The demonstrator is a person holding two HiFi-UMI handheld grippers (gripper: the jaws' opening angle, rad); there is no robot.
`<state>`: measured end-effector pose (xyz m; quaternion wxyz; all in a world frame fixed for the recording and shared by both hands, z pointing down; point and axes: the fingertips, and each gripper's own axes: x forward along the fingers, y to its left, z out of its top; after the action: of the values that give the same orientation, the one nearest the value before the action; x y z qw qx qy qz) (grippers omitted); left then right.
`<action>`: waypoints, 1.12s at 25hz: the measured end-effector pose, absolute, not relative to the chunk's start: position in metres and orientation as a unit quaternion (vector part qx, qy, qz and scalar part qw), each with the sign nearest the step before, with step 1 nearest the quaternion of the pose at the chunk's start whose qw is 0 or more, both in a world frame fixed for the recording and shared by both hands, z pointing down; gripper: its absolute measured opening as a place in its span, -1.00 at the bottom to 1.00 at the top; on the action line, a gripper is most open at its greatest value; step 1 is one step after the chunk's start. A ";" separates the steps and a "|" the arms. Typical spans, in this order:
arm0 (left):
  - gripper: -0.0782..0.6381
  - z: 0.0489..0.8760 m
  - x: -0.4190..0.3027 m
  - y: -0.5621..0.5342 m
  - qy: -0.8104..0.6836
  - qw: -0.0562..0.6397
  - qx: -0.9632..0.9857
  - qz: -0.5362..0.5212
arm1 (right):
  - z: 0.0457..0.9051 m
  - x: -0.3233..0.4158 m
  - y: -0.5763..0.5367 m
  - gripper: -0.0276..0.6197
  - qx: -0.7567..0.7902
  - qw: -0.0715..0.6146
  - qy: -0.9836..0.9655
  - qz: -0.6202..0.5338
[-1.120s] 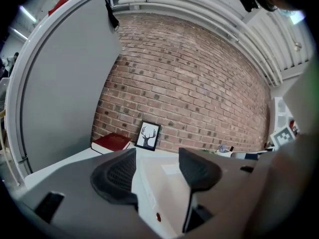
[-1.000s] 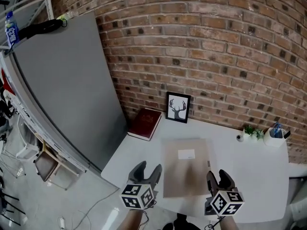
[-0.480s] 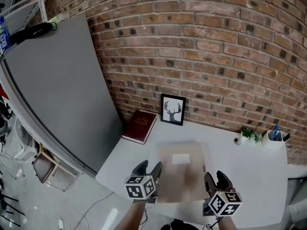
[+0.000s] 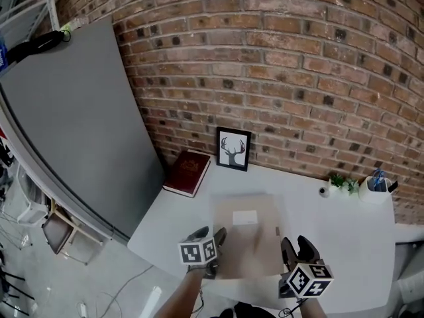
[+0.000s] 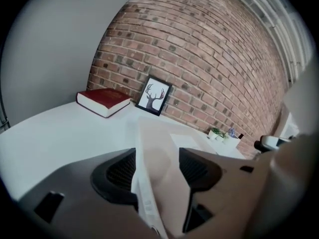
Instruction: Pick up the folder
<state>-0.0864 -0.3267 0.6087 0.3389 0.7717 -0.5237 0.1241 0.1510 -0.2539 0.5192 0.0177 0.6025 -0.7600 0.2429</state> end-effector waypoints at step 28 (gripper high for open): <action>-0.08 0.636 -0.075 -0.319 -0.477 0.413 0.766 0.123 | 0.584 0.136 -0.275 -0.11 0.564 0.110 -0.771 0.276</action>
<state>-0.0750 -0.3190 0.6363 0.4127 0.7659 -0.4775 0.1228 0.1360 -0.2749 0.5836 0.1098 0.5636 -0.7707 0.2762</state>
